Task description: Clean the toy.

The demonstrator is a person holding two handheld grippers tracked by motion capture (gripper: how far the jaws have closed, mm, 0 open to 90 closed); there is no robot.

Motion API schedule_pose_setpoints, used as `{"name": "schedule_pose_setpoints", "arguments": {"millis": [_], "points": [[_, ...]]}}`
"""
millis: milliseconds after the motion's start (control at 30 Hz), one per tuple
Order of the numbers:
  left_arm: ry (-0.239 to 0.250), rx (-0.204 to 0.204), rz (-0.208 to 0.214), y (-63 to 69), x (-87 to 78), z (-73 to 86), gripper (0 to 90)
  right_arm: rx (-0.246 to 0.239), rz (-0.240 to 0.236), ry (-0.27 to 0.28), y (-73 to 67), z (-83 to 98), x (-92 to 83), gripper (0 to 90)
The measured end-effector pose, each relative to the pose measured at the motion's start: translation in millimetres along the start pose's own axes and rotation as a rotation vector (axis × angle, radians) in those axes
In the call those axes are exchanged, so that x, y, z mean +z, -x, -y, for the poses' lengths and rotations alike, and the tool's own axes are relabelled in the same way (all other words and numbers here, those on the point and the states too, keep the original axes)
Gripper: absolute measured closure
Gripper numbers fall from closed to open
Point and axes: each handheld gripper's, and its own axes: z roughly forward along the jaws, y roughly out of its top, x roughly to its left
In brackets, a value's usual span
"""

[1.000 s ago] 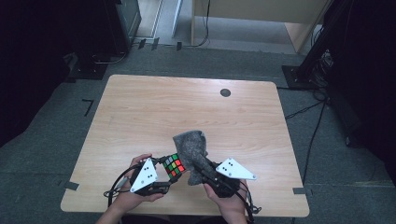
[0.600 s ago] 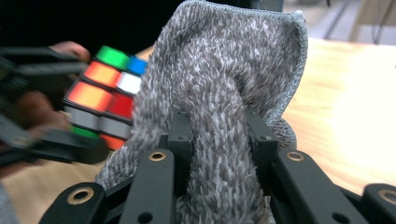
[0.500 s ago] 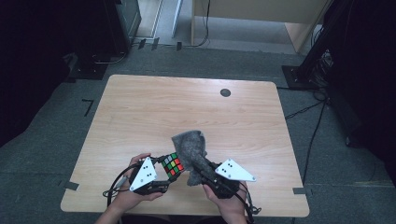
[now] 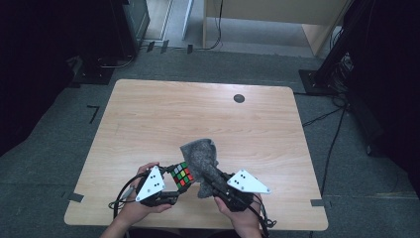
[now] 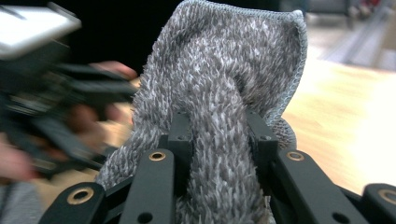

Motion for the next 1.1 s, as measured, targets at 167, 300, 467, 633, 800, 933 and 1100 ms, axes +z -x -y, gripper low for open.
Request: {"name": "schedule_pose_setpoints", "arguments": {"millis": [167, 300, 467, 633, 800, 933, 1100], "points": [[0.016, 0.011, -0.001, 4.4, 1.1, -2.1, 34.0, -0.065, -0.055, -0.016, -16.6, -0.8, 5.1, 70.1], [0.02, -0.001, 0.003, 0.9, -1.3, -0.2, 34.0, -0.052, 0.029, -0.065, -3.3, 6.9, 9.4, 70.2], [0.046, -0.045, -0.011, -4.2, -3.4, -1.1, 34.1, 0.003, 0.023, -0.033, 5.6, 6.3, 5.0, 70.1], [0.044, -0.05, 0.014, -6.1, -4.0, -0.1, 34.1, 0.016, -0.068, 0.042, -7.0, -6.7, -3.9, 70.0], [0.03, -0.004, 0.012, 1.6, -2.8, -4.0, 34.1, -0.029, -0.089, -0.006, -17.8, -5.3, 2.9, 69.7], [-0.009, 0.011, -0.01, 1.5, -0.7, -3.0, 34.1, -0.033, 0.023, -0.086, -4.0, 3.3, 9.5, 69.8], [-0.133, 0.057, -0.093, 5.1, 9.4, -4.2, 34.1, -0.05, 0.028, -0.063, -7.5, 1.0, 6.1, 69.5]]}}
